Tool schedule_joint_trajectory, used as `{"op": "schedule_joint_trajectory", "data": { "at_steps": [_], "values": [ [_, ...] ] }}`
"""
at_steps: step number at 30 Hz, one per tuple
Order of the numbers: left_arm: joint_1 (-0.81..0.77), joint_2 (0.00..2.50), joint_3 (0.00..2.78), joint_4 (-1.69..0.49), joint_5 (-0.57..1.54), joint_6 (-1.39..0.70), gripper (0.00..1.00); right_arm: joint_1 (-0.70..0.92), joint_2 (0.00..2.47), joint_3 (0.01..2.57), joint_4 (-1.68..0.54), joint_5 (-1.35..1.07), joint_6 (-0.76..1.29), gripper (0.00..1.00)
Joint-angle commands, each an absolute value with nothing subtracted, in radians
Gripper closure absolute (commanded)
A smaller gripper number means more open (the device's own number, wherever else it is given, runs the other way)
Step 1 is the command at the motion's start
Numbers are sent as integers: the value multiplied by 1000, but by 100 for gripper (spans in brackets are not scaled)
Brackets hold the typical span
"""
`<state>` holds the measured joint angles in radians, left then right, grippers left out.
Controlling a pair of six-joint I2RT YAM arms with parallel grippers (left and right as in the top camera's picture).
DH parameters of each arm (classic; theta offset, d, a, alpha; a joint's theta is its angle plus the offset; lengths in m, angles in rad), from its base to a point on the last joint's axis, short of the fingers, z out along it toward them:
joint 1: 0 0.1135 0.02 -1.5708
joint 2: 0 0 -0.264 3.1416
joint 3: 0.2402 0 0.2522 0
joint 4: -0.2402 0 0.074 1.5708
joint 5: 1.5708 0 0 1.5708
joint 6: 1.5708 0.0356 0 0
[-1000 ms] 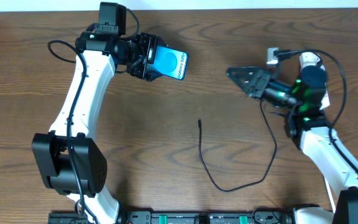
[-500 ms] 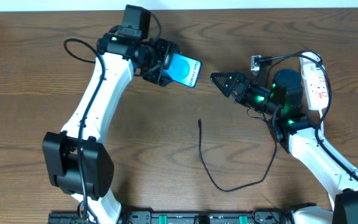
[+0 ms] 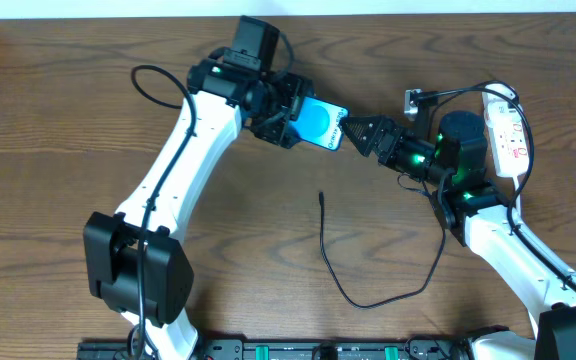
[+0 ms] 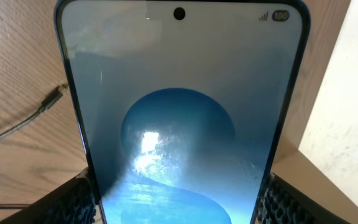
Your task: Plug charger to phone and switch on socket
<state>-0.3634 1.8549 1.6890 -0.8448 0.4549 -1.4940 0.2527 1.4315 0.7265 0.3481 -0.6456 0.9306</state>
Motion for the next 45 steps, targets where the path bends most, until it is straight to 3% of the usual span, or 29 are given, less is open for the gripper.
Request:
{"op": "schedule_joint_trajectory", "data": {
  "at_steps": [1,8,15,25,38,45],
  "values": [
    [-399,1833,1707,-844,393,-1540,93,257,1435,738,346,-634,907,1],
    [-446,1833,1707,-843,379,-1568,93,257,1436,738,339,-634,887,1],
    [-471,1833,1707,-825,379,-1573,93,258,1438,737,289,-642,848,15],
    [-513,1833,1707,-825,368,-1572,93,302,1438,738,279,-625,806,16],
    [-535,1833,1707,-825,364,-1572,93,301,1438,737,271,-615,806,38],
    [-536,1833,1706,-828,346,-1565,93,301,1438,738,272,-616,806,57]
  ]
}}
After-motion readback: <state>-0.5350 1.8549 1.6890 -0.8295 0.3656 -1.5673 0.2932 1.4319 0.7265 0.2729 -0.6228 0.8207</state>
